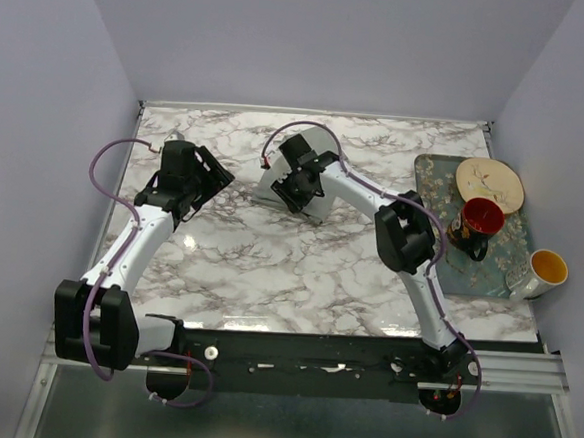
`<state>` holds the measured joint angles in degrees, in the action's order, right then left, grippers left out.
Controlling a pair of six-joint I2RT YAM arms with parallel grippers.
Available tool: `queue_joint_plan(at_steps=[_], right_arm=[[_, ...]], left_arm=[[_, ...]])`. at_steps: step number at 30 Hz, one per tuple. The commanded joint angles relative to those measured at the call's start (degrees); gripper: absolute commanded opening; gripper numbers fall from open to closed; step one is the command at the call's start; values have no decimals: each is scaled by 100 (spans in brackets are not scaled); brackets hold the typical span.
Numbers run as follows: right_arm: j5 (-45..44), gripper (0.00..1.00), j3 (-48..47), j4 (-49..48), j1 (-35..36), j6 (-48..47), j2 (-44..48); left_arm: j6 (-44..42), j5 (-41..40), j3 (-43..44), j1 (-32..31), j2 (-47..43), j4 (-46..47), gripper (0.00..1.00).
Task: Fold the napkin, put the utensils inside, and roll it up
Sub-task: Roll the napkin with the utensil
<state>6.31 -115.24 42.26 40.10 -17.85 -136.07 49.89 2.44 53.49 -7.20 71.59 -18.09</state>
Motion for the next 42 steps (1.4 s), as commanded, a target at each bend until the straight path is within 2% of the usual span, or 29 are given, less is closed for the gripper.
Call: queue_joint_plan(at_steps=[1,3,7,9,14,18,22,24,28,35,42], right_arm=[[-296,42,300,573,235,466,-192],[-306,38,327,617,271,545,-192],[-253,18,143,783,297,703,-323],[-192,12,20,941,314,730,-367],[941,1,396,547,297,1011,9],[1644,1,494,284,245,1283,194],[3047,1,1037,-427,8,1757,432],[3332,0,1337,-744,-98,2004,502],[3193,1,1460,-754,-178,1996,573],[3184,1,1540,-869,-222,2031,599],[2903,1,1584,-877,-213,2013,678]], left_arm=[[100,335,-129,43,118,25,81],[126,406,-155,43,144,33,84],[240,696,-251,113,267,121,88],[293,985,-304,184,346,182,88],[372,1469,-462,219,557,367,85],[741,2066,-831,210,838,823,81],[759,2261,-1095,184,900,1244,78],[724,2244,-1349,132,717,1500,78],[794,2103,-1623,17,619,1650,86],[1242,1866,-1667,-273,873,1949,89],[1506,1857,-1474,-536,1593,2406,91]])
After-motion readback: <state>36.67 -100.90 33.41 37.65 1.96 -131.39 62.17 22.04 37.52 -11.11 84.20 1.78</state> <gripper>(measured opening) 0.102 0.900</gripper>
